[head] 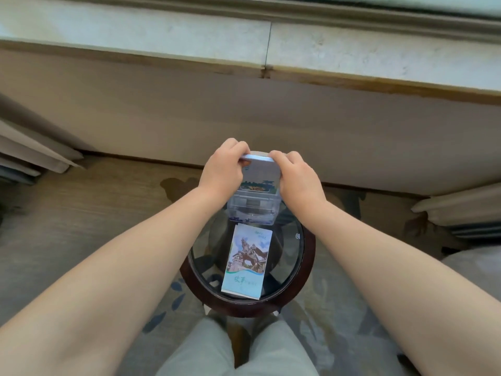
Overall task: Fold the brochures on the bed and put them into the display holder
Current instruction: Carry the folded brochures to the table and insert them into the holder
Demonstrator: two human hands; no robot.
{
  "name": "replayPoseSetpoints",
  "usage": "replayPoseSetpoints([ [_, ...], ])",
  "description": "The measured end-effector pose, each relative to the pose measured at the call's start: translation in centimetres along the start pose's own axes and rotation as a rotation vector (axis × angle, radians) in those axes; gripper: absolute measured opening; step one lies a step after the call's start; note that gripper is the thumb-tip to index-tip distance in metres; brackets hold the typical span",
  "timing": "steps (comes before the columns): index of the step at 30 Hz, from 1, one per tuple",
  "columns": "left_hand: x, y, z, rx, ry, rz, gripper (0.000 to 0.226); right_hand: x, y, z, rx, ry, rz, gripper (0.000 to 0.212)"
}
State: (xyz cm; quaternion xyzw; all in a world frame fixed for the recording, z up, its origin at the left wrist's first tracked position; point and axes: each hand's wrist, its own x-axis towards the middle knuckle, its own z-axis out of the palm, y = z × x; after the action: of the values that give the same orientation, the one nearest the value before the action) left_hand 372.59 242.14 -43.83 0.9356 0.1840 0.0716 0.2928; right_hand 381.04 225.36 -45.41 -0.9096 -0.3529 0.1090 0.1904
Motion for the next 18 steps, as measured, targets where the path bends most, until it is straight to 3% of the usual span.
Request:
replayPoseSetpoints([
  [10,0.0,-2.5,3.0,0.183,-0.147,0.066,0.044,0.1,0.8,3.5,-0.019,0.006,0.018,0.056],
  [18,-0.4,-3.6,5.8,0.202,-0.228,-0.023,0.047,-0.2,2.4,5.7,-0.130,-0.151,0.001,0.067],
])
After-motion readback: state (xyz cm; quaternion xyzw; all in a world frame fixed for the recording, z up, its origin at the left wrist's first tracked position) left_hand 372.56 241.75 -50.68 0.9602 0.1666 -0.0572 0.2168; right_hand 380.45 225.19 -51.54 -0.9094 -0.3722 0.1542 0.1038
